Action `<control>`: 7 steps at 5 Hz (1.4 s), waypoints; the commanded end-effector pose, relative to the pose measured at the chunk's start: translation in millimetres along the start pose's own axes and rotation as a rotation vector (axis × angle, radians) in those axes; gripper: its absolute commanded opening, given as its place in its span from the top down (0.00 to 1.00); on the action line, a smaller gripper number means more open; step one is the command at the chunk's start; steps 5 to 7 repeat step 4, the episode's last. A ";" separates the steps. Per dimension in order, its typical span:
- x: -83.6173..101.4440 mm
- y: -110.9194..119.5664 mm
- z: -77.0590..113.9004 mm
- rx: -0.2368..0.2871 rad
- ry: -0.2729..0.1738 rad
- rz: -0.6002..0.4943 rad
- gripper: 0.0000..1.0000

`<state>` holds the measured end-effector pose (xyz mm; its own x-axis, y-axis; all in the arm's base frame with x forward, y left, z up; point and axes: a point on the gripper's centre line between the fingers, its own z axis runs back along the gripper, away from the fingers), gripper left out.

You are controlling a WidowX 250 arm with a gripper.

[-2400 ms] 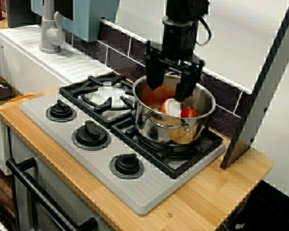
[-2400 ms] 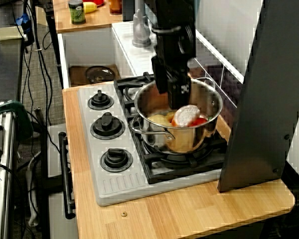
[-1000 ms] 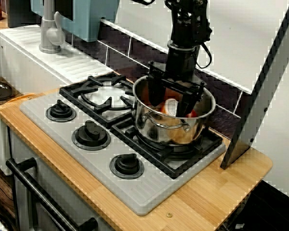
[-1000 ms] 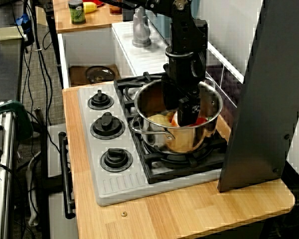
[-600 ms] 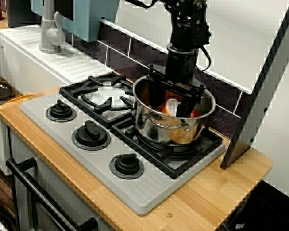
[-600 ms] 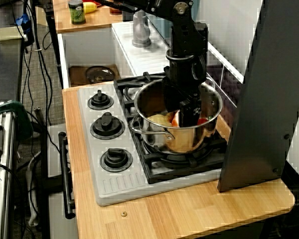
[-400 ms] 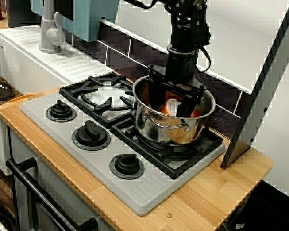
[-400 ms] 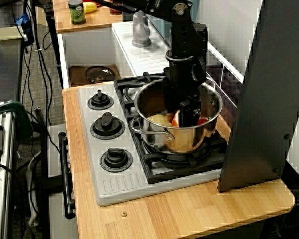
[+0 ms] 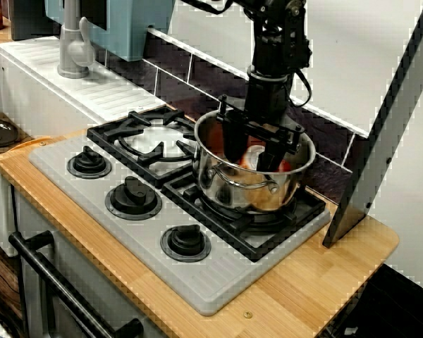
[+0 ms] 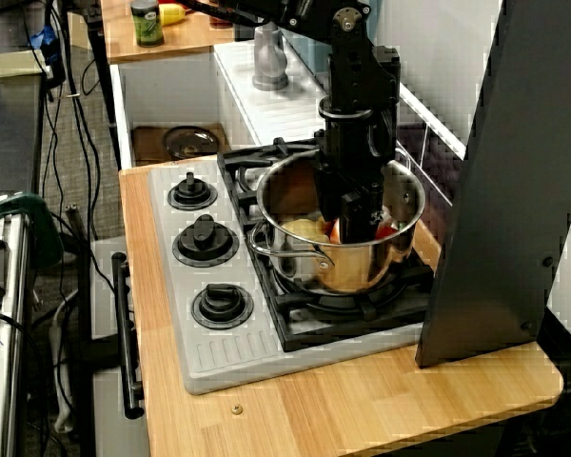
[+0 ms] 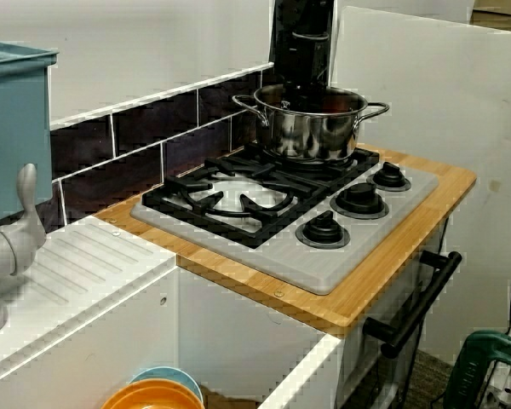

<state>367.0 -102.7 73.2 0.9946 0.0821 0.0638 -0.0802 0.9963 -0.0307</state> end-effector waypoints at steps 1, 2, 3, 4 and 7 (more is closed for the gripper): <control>-14.5 9.2 10.1 -0.003 -0.027 -0.003 1.00; -15.3 13.1 16.0 -0.010 -0.036 0.005 1.00; -16.4 17.4 27.8 -0.025 -0.043 0.016 1.00; -17.1 21.0 36.5 -0.039 -0.048 0.025 1.00; -17.1 21.0 36.5 -0.039 -0.048 0.025 1.00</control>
